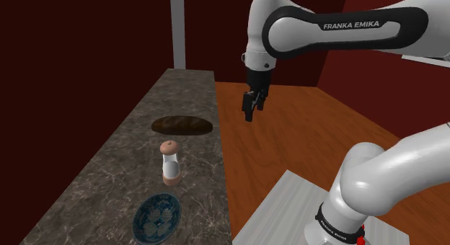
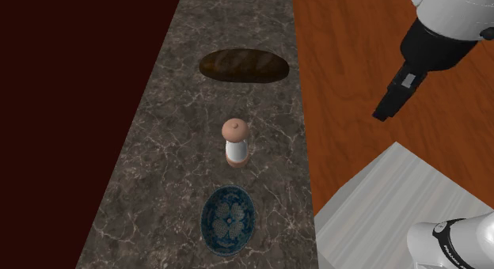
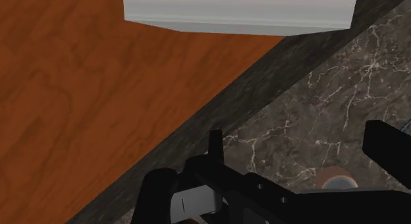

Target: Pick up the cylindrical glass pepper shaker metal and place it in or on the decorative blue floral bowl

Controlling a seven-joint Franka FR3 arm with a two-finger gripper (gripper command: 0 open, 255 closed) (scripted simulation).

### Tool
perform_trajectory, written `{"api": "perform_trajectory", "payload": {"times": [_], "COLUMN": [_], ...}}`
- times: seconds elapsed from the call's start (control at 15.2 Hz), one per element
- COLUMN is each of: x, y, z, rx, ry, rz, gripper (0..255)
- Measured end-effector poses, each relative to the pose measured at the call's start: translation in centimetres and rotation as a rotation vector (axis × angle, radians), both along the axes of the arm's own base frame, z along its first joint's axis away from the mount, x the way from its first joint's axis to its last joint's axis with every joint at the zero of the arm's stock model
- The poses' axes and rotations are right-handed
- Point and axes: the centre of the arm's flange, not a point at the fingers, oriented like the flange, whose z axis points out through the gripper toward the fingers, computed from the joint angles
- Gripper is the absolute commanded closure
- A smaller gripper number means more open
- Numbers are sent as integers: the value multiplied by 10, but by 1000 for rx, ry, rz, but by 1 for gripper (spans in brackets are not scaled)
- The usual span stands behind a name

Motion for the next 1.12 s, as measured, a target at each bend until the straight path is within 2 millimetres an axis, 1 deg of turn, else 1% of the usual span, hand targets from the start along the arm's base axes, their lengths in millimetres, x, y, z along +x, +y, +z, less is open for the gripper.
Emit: {"api": "perform_trajectory", "payload": {"times": [0.13, 0.46, 0.59, 0.79, 1.12], "x": [17, 58, 75, 100, 144], "y": [17, 51, 64, 87, 123], "z": [-12, -42, -50, -71, -92], "rx": [16, 55, 71, 95, 134], "ry": [-2, -4, -6, -7, -11], "rz": [-17, -59, -76, -102, -143], "gripper": [0, 0, 0, 0, 0]}}
